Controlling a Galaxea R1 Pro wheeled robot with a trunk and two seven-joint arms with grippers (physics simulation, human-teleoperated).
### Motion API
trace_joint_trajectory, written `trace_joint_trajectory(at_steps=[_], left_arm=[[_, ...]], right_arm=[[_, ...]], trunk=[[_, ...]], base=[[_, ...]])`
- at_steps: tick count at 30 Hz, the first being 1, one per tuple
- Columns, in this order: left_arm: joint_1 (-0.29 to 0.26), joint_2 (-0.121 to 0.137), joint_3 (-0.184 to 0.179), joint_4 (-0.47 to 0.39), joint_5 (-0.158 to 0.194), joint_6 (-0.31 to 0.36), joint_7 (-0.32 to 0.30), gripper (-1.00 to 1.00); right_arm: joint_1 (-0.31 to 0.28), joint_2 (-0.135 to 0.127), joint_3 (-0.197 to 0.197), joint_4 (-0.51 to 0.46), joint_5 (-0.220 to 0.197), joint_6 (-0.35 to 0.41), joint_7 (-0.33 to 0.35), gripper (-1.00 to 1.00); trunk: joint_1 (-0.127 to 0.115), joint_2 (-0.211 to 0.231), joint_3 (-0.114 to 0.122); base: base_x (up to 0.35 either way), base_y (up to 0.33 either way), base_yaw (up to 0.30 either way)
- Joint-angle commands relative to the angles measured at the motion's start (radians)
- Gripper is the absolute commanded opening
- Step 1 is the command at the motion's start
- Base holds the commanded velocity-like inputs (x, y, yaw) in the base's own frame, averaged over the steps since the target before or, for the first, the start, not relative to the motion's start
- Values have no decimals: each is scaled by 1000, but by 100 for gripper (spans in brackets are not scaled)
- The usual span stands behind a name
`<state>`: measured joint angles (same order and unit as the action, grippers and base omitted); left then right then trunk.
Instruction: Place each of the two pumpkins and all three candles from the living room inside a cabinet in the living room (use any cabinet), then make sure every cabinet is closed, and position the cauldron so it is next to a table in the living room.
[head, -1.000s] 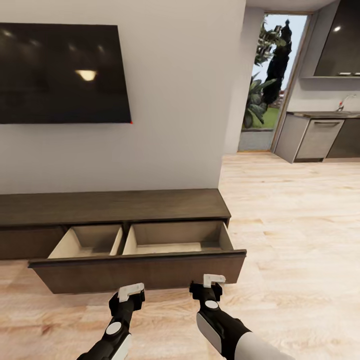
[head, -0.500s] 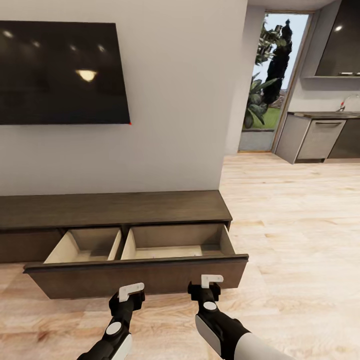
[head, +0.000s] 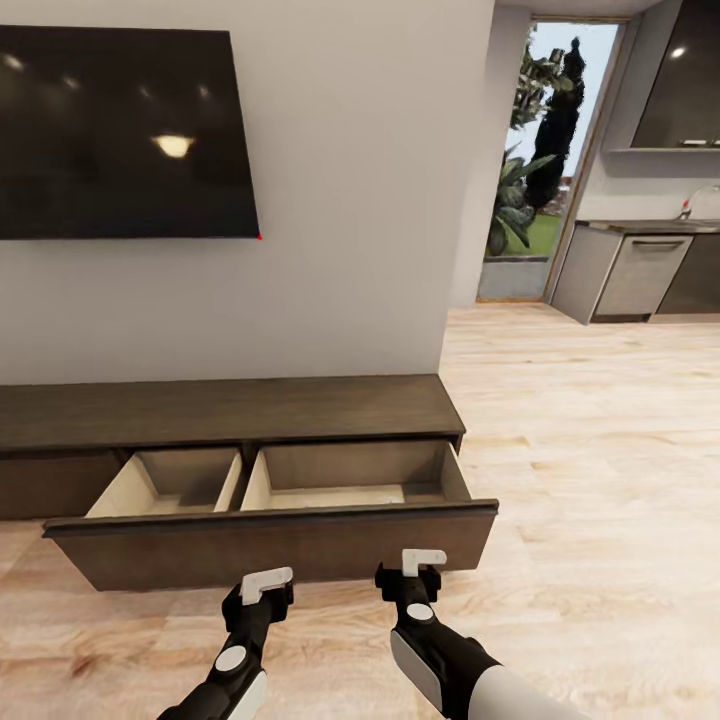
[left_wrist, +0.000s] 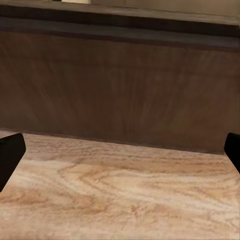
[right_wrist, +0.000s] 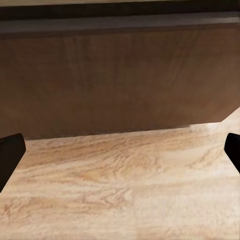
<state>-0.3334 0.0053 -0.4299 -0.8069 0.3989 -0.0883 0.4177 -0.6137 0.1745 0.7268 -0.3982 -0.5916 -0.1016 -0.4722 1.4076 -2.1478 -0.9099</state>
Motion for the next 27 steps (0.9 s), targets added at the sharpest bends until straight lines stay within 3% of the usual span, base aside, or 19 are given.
trace_joint_trajectory(at_steps=[1, 7, 27], left_arm=[[-1, 1, -6, 2, 11, -7, 6, 100], [-1, 1, -2, 46, 10, -8, 6, 100], [-1, 1, 2, 57, 9, -9, 6, 100]], right_arm=[[-1, 0, 8, 1, -10, -8, -5, 100], [-1, 0, 8, 3, -11, -54, -5, 100], [-1, 0, 9, 16, -11, -63, -5, 100]], trunk=[[4, -8, -4], [27, -50, -23], [100, -183, -82]], base=[[0, 0, 0], [0, 0, 0], [0, 0, 0]])
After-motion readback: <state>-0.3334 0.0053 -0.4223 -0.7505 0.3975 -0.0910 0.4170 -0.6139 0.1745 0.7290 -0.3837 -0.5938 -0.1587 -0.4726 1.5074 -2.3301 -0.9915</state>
